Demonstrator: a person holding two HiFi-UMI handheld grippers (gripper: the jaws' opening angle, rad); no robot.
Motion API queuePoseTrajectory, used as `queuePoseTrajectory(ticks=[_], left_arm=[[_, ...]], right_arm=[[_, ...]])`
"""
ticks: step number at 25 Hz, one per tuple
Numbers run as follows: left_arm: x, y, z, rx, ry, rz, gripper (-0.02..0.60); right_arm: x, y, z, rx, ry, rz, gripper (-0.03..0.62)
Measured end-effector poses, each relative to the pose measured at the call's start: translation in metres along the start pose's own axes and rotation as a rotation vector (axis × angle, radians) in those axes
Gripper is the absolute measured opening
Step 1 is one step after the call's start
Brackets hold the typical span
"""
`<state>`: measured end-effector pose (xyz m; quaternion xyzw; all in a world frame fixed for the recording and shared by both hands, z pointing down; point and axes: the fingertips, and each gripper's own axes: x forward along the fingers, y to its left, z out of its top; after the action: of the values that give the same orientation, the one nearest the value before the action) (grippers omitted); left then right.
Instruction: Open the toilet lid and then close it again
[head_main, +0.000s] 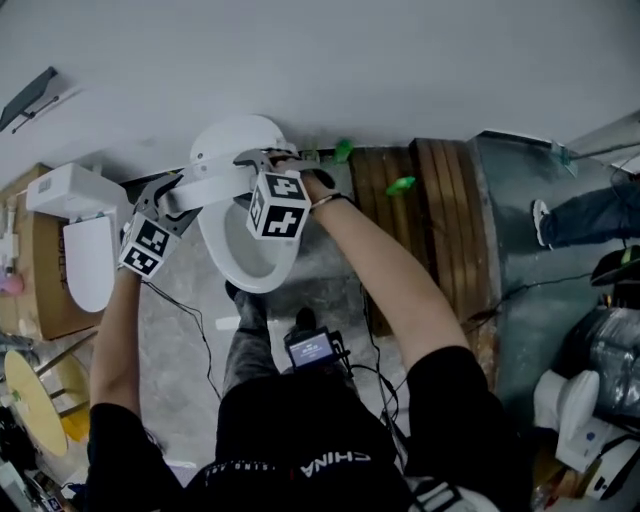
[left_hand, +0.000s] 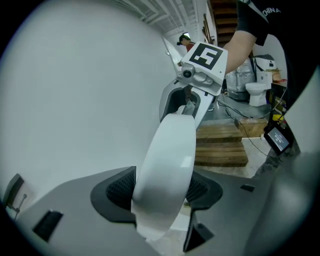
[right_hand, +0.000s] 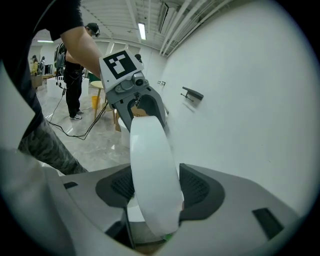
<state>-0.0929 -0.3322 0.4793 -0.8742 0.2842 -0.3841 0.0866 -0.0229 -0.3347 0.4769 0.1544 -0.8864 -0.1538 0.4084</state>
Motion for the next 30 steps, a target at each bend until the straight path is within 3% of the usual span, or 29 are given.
queuePoseTrajectory(ticks=[8,15,24,30], left_arm=[[-0.003,-0.037,-0.021,0.089,0.068,0.02,0.253],[-0.01,-0.055,-0.032,0.092,0.051,0.006,0.264],[-0.024,-0.099,-0.054,0.189,-0.045,-0.002,0.264],[-0.029,-0.134,-0.068,0.219,-0.04,0.02,0.263]], right_arm=[[0.002,0.04,-0.01,-0.034,-0.005,-0.024,0.253],[0.007,0.062,-0.013,-0.048,0.024,-0.039,0.258],[0.014,0.105,-0.032,-0.087,0.125,-0.075,0.262],[0.017,0.134,-0.048,-0.121,0.118,-0.098,0.268]])
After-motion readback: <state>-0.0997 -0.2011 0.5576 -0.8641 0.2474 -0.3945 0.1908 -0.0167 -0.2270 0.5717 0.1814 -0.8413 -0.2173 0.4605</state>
